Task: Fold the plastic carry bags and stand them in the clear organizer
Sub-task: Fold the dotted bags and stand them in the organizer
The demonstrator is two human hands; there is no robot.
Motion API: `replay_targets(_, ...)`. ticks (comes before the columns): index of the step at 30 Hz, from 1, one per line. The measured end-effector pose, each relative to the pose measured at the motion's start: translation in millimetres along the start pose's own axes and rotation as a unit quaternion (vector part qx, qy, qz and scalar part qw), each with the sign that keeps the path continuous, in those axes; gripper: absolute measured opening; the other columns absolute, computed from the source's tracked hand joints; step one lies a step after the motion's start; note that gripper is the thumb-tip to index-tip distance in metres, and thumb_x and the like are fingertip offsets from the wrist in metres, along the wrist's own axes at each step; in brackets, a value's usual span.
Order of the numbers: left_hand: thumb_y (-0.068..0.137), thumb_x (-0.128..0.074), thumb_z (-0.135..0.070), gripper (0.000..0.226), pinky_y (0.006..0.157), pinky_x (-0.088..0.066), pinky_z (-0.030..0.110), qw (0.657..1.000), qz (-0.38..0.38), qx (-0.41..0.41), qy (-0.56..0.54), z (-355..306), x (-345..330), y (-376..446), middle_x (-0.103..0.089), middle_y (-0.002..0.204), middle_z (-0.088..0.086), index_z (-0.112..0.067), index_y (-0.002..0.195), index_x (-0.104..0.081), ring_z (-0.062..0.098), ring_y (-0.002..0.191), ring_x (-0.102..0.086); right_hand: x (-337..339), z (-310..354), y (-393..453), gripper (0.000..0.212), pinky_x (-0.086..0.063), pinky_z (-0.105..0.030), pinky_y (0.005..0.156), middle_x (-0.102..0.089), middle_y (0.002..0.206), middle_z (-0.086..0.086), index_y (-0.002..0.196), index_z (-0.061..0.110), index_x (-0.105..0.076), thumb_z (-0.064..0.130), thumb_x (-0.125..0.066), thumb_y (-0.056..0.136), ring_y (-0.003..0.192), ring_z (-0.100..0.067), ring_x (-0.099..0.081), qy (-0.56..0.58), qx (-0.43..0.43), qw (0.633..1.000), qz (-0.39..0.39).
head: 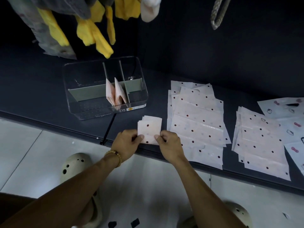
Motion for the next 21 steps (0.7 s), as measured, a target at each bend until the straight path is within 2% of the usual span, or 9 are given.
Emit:
replay_targets(3,0.092,-0.058,-0.029,0.036,0.059,-0.043,0.025,0.998,-0.030,0.050,0.030,0,-5,12,-0.057,0.065,-0.002,-0.017,0.060,-0.049,0.019,0.066,-0.054,-4,2,11,0.015,-0.036,-0.009,0.056,-0.063,0.076,0.008,0.079,0.020,-0.061,0.026,-0.063,0.092,0.065,-0.003,-0.055,-0.005,-0.045,0.999,-0.022)
replay_targets(5,0.090,-0.061,-0.032,0.045,0.054,-0.037,0.025,0.994,-0.055,0.080,0.046,-1,-6,18,-0.048,0.055,-0.003,-0.018,0.053,-0.041,0.019,0.058,-0.049,-9,2,15,0.012,-0.038,-0.011,0.057,-0.067,0.082,0.005,0.084,0.018,-0.064,0.027,-0.063,0.091,0.068,-0.005,-0.057,-0.028,-0.066,0.996,-0.046)
replay_targets(7,0.089,-0.062,-0.036,0.042,0.058,-0.042,0.026,0.991,-0.060,0.098,0.067,-3,-7,23,-0.052,0.058,-0.001,-0.019,0.054,-0.045,0.020,0.061,-0.052,-11,4,17,0.011,-0.042,-0.016,0.061,-0.071,0.084,0.003,0.085,0.017,-0.068,0.026,-0.063,0.090,0.069,-0.009,-0.058,-0.049,-0.082,0.993,-0.067)
replay_targets(10,0.086,-0.063,-0.042,0.029,0.065,-0.050,0.030,0.989,-0.050,0.100,0.095,-6,-7,30,-0.064,0.073,0.002,-0.021,0.067,-0.058,0.022,0.073,-0.061,-10,3,20,0.008,-0.048,-0.021,0.070,-0.072,0.085,0.004,0.085,0.018,-0.069,0.024,-0.065,0.084,0.073,-0.012,-0.063,-0.041,-0.098,0.991,-0.078)
replay_targets(13,0.082,-0.065,-0.046,0.023,0.067,-0.052,0.032,0.983,-0.056,0.103,0.144,-8,-8,32,-0.068,0.083,0.001,-0.024,0.078,-0.063,0.024,0.078,-0.063,-9,2,23,0.008,-0.049,-0.022,0.072,-0.071,0.087,0.004,0.089,0.018,-0.066,0.024,-0.067,0.083,0.079,-0.014,-0.064,-0.049,-0.096,0.992,-0.072)
replay_targets(15,0.078,-0.068,-0.045,0.026,0.068,-0.051,0.033,0.972,-0.097,0.058,0.204,-10,-6,33,-0.064,0.088,0.001,-0.025,0.084,-0.055,0.023,0.078,-0.061,-7,1,25,0.013,-0.046,-0.021,0.071,-0.070,0.088,0.003,0.094,0.018,-0.062,0.025,-0.068,0.084,0.081,-0.014,-0.064,-0.047,-0.095,0.992,-0.069)
replay_targets(17,0.076,-0.072,-0.037,0.035,0.079,-0.047,0.038,0.961,-0.125,-0.053,0.239,-10,-6,35,-0.057,0.107,0.004,-0.023,0.102,-0.053,0.025,0.095,-0.057,-6,0,27,0.016,-0.048,-0.024,0.074,-0.069,0.089,0.002,0.095,0.018,-0.060,0.026,-0.069,0.084,0.083,-0.016,-0.063,-0.034,-0.094,0.993,-0.067)
replay_targets(19,0.085,-0.064,-0.026,0.046,0.104,-0.032,0.043,0.947,-0.051,-0.168,0.270,-8,-7,40,-0.043,0.140,0.005,-0.024,0.128,-0.050,0.026,0.130,-0.039,-5,1,26,0.016,-0.049,-0.026,0.075,-0.069,0.086,0.001,0.092,0.017,-0.059,0.026,-0.069,0.084,0.082,-0.018,-0.063,-0.040,-0.083,0.994,-0.065)
replay_targets(21,0.095,-0.048,-0.027,0.045,0.111,-0.020,0.039,0.925,0.037,-0.209,0.316,-5,-9,43,-0.028,0.153,0.000,-0.028,0.140,-0.041,0.022,0.141,-0.023,-6,5,24,0.015,-0.049,-0.028,0.072,-0.067,0.084,0.001,0.092,0.017,-0.058,0.025,-0.068,0.085,0.081,-0.019,-0.063,-0.079,-0.054,0.992,-0.079)
Point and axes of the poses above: each hand's wrist, its own y-axis towards the middle knuckle, its own x-axis out of the back of the hand, z = x × y, the point moved 2 cm from there along y, towards the middle knuckle
